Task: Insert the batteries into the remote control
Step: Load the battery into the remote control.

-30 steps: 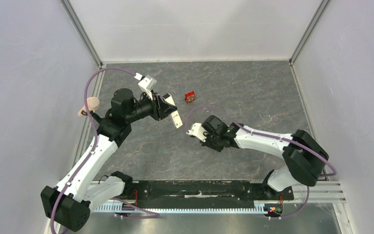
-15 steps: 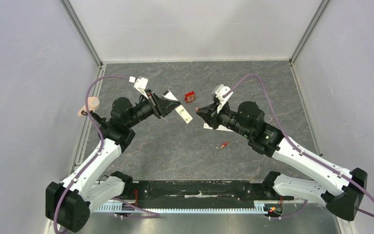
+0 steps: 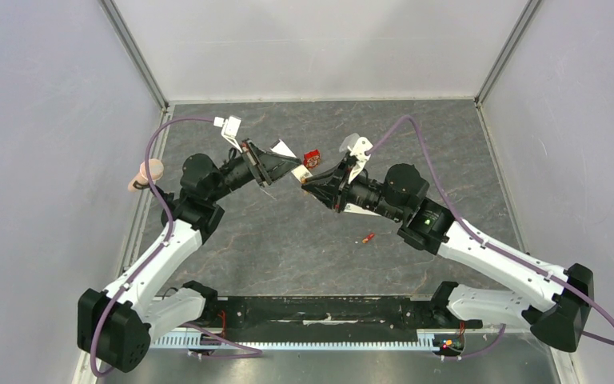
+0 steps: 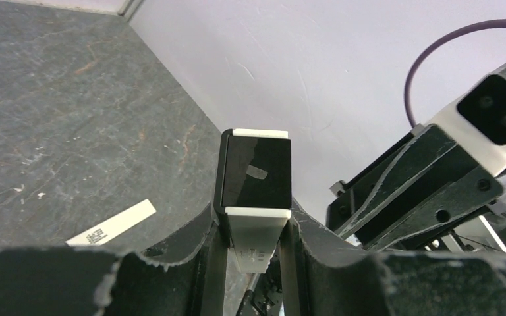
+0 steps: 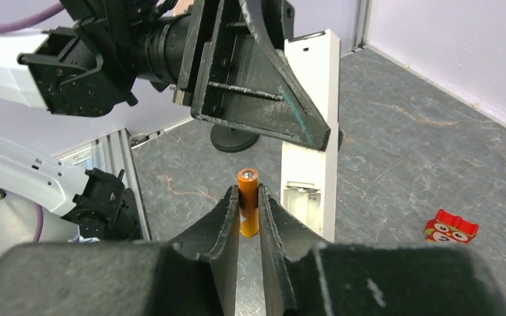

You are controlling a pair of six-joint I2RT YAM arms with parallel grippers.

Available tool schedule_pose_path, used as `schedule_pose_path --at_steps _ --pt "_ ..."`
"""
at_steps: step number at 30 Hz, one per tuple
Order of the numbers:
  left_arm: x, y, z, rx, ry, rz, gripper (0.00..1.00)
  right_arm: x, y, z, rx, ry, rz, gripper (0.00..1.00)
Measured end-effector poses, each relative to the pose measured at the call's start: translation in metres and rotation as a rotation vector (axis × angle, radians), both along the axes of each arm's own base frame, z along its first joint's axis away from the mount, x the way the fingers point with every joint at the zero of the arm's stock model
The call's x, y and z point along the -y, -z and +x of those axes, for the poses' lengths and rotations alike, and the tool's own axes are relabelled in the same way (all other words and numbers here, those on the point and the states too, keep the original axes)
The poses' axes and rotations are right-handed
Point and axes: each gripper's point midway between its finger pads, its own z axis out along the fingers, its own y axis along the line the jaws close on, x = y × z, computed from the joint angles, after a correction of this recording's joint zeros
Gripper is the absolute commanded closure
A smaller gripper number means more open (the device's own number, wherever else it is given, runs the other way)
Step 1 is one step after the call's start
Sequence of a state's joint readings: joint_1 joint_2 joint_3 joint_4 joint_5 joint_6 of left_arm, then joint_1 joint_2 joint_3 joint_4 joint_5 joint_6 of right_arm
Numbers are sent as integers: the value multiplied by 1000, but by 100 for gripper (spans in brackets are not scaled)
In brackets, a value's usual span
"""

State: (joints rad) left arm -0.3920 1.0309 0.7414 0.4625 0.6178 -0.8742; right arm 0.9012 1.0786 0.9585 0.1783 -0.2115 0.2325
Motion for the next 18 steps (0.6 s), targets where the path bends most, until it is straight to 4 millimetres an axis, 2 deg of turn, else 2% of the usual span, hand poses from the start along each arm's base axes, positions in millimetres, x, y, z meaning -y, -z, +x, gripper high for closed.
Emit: schedule_pose_path --at_steps 6,18 --pt "2 -8 -4 -6 26 -15 98 -4 4 -1 30 -10 -25 82" --pt "3 -3 -7 -31 42 -3 98 -2 4 3 81 17 -52 82"
